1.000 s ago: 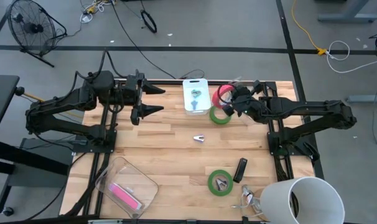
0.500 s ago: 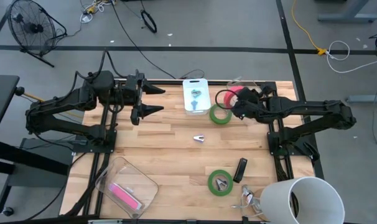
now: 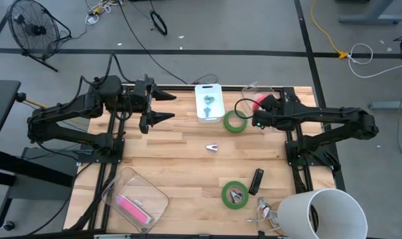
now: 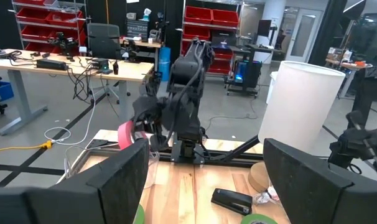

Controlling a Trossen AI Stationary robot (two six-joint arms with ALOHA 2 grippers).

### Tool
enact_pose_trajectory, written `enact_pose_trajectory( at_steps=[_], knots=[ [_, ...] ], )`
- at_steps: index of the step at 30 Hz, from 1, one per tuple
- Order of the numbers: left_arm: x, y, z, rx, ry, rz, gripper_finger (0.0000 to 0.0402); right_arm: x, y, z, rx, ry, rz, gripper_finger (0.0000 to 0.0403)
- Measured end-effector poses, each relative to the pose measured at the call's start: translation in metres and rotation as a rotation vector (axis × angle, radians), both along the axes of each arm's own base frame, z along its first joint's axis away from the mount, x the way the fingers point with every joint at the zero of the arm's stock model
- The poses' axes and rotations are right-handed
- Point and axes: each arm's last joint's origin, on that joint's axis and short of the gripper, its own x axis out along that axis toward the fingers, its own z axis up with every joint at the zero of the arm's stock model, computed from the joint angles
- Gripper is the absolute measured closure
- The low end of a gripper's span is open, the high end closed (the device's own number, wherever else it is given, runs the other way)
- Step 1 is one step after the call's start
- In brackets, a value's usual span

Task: Pick and place Stapler, Stapler remover, tape
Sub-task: Put the pink tape into the top transparent bin

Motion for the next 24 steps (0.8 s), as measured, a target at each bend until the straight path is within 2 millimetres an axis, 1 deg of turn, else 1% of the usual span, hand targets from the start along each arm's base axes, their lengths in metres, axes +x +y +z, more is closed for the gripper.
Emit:
enact_pose_trajectory(
  at_steps=[4, 7, 12, 15, 20, 24],
  knots=[
    [0.000, 0.000, 0.000, 0.000, 0.000, 0.000, 0.0083, -0.008, -0.001, -0.019, 0.008, 0.050, -0.039, 0.0341],
    [0.000, 0.000, 0.000, 0.000, 0.000, 0.000, 0.0083, -0.014, -0.003, -0.025, 0.007, 0.101, -0.057, 0.0341],
    [0.000, 0.000, 0.000, 0.000, 0.000, 0.000, 0.0083, -0.021, -0.009, -0.029, -0.029, 0.158, -0.096, 0.0338],
    [0.000, 0.000, 0.000, 0.000, 0.000, 0.000, 0.0083, -0.025, -0.014, -0.033, -0.017, 0.177, -0.126, 0.0337],
    [0.000, 0.000, 0.000, 0.000, 0.000, 0.000, 0.0083, -0.028, -0.023, -0.034, -0.005, 0.173, -0.175, 0.0336],
    [0.000, 0.000, 0.000, 0.000, 0.000, 0.000, 0.0083, -0.030, -0.026, -0.035, 0.048, 0.151, -0.216, 0.0335]
  ],
)
